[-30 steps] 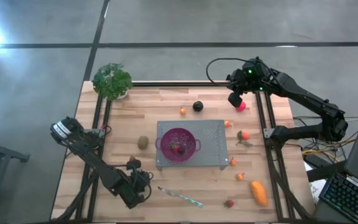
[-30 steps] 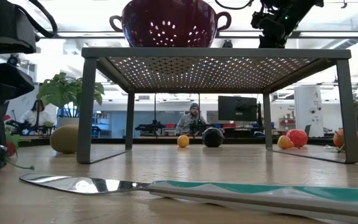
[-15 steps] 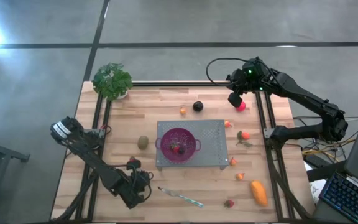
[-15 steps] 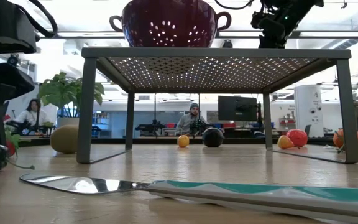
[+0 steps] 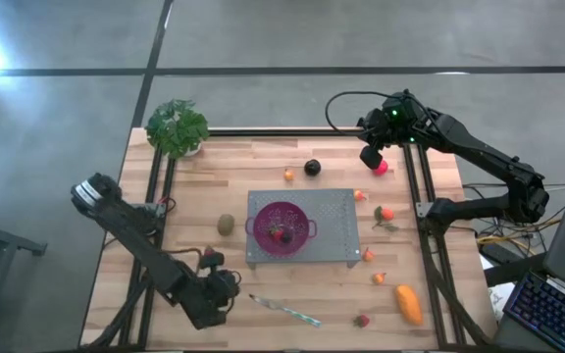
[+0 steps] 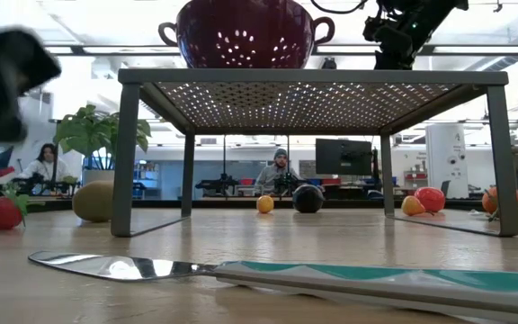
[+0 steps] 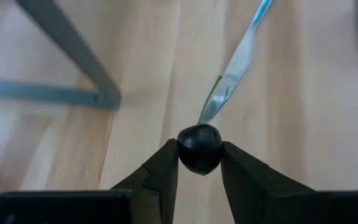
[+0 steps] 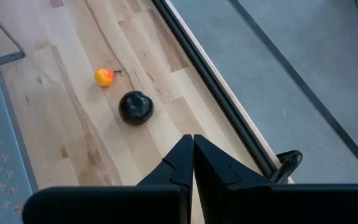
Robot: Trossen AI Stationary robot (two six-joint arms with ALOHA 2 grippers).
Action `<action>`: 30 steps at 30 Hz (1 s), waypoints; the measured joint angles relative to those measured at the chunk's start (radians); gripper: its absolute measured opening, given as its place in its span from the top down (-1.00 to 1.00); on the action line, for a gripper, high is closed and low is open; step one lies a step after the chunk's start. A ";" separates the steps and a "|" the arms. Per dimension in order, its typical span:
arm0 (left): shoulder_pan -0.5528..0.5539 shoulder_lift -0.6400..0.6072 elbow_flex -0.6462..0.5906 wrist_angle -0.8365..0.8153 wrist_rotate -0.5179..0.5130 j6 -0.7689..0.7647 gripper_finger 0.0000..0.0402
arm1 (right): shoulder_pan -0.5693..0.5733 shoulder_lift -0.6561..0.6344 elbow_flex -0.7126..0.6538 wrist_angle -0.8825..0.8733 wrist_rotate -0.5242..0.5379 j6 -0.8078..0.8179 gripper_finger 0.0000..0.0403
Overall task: Pick & Place Fruit
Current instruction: Put the black cherry into the purple strainer bowl
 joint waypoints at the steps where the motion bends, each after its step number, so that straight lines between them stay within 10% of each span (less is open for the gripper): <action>1: 0.000 -0.019 0.008 -0.001 -0.013 0.016 0.44 | 0.000 0.000 0.000 0.000 0.000 0.000 0.96; 15: 0.061 -0.219 0.221 0.020 -0.293 0.631 0.43 | 0.000 0.000 0.000 0.000 0.000 0.000 0.96; 30: 0.453 -0.217 0.331 -0.006 -0.083 0.833 0.43 | 0.000 0.000 0.000 -0.003 0.000 -0.009 0.96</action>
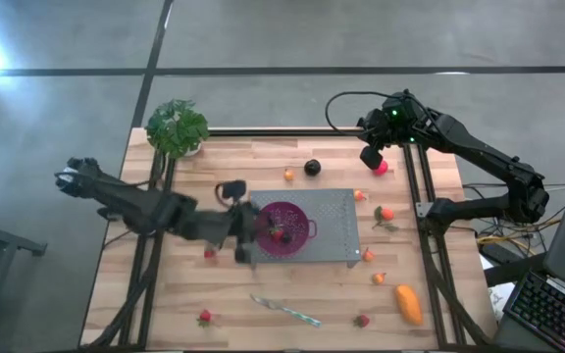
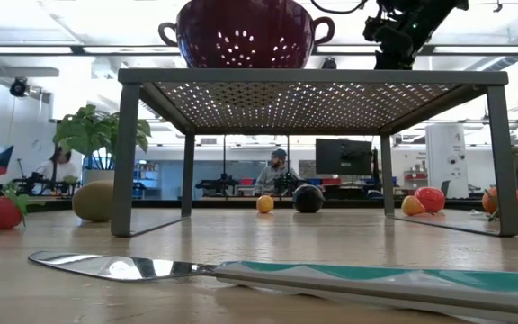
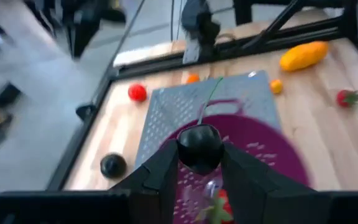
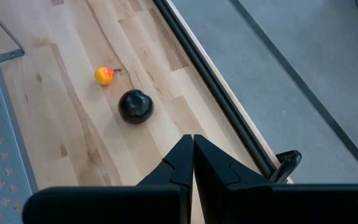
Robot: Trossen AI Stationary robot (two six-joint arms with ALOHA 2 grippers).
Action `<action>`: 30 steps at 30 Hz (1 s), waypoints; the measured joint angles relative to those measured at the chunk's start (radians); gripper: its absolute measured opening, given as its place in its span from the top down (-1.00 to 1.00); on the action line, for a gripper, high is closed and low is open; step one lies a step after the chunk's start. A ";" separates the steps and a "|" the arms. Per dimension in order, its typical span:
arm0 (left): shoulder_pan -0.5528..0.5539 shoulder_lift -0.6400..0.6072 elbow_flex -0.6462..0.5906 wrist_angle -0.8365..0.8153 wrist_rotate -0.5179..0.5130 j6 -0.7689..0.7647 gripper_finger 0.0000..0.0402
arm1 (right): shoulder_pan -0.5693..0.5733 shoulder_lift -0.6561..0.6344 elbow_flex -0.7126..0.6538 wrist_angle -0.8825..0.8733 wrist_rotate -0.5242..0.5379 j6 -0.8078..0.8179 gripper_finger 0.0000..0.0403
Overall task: Pick & Place Fruit
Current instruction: Put the black cherry into the purple strainer bowl
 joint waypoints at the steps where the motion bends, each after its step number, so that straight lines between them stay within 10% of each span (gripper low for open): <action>1: 0.026 0.007 0.000 -0.002 0.030 -0.009 0.43 | 0.000 0.000 0.000 -0.003 0.000 -0.004 0.96; 21: 0.176 0.089 0.000 -0.046 0.263 -0.030 0.43 | 0.120 -0.397 -0.069 -0.049 -0.321 0.171 0.96; 30: 0.176 0.117 0.000 -0.050 0.289 -0.057 0.43 | 0.382 -0.559 -0.279 0.061 -0.217 0.300 0.96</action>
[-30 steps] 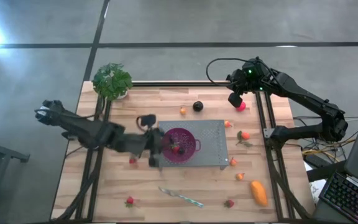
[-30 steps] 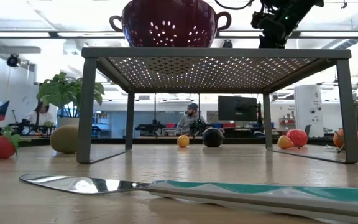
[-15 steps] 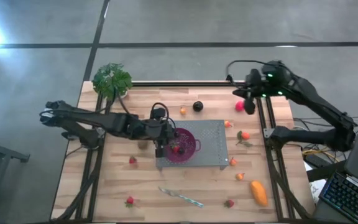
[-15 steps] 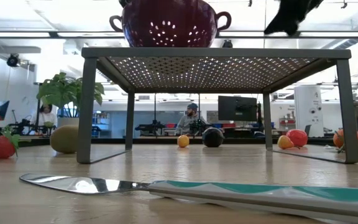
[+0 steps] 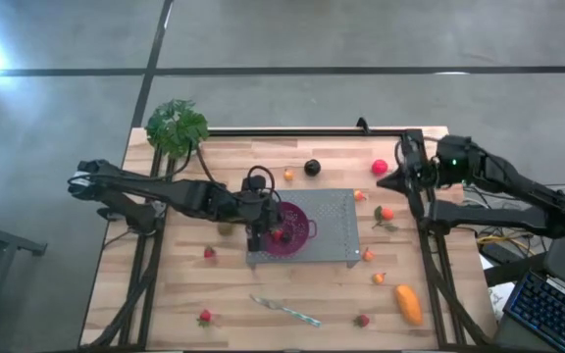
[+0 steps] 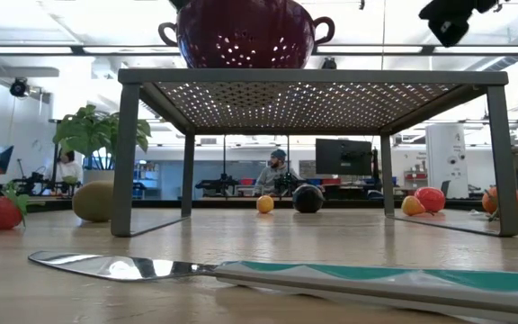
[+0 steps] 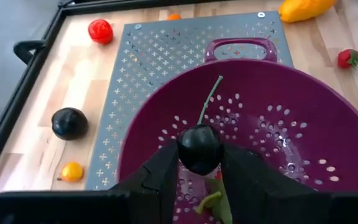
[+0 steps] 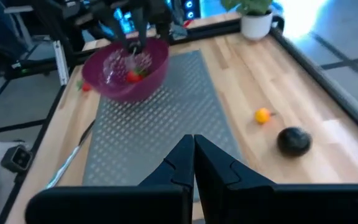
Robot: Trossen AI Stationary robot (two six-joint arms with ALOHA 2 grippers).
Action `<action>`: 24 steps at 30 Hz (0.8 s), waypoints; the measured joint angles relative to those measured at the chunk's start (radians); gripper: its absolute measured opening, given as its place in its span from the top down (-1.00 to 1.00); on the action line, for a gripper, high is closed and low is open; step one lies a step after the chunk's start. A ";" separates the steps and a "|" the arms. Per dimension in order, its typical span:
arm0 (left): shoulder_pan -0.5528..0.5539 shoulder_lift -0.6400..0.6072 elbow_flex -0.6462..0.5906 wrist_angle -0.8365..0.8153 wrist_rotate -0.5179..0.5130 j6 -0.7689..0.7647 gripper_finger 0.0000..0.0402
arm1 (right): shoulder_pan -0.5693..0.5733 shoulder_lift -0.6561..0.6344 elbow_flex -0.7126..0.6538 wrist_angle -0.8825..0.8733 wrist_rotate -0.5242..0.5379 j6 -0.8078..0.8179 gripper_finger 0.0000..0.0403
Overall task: Pick & Place Fruit
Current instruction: Put the black cherry into the purple strainer bowl
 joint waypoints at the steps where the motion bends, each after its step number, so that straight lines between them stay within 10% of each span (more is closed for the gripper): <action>1: 0.000 0.000 0.000 -0.002 0.011 -0.004 0.43 | 0.026 -0.015 -0.020 0.002 0.023 0.013 0.96; 10: 0.000 0.000 0.000 -0.034 0.013 -0.022 0.43 | 0.199 -0.129 -0.122 0.009 0.216 0.050 0.96; 24: 0.000 0.000 0.000 -0.040 0.015 -0.019 0.33 | 0.211 -0.183 -0.170 0.007 0.221 -0.029 0.96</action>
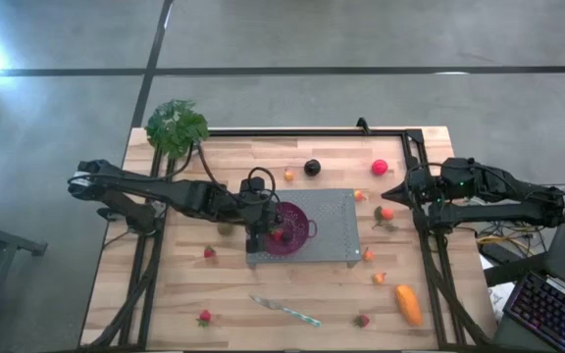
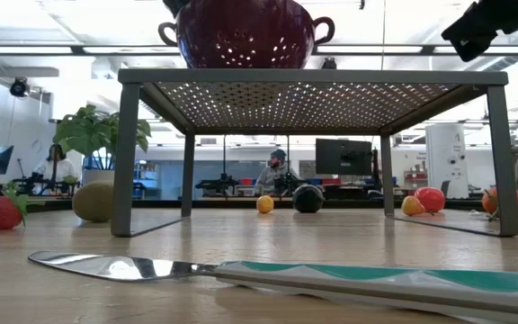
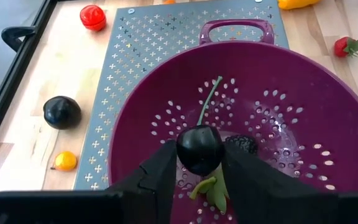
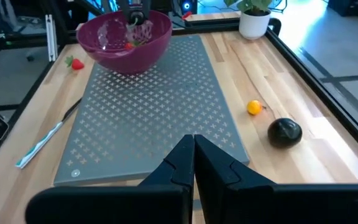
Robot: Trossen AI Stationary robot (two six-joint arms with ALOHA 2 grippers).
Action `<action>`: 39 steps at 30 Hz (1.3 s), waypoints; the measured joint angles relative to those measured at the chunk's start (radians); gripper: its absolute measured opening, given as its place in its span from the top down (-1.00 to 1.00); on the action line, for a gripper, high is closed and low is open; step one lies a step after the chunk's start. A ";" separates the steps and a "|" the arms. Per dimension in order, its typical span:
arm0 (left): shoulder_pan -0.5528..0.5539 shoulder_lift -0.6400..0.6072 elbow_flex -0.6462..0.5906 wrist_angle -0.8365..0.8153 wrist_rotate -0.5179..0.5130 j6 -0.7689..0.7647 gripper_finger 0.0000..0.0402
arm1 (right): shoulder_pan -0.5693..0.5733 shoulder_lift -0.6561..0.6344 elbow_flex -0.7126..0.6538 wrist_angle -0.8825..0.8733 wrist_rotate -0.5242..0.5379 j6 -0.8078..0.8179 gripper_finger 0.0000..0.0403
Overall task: Pick & Place Fruit
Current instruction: Put the black cherry into the purple strainer bowl, then put the pear into the purple strainer bowl
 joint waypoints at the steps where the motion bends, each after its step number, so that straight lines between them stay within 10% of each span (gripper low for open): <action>1: 0.000 0.000 0.000 0.000 0.001 0.001 0.28 | 0.000 0.000 0.000 -0.001 0.000 -0.001 0.96; 10: 0.000 -0.001 0.002 -0.002 0.001 0.057 -0.04 | 0.000 0.000 0.000 -0.001 -0.001 -0.003 0.96; 39: -0.050 -0.382 0.031 -0.035 -0.165 -0.103 -0.03 | 0.000 0.002 0.000 0.002 -0.003 -0.002 0.96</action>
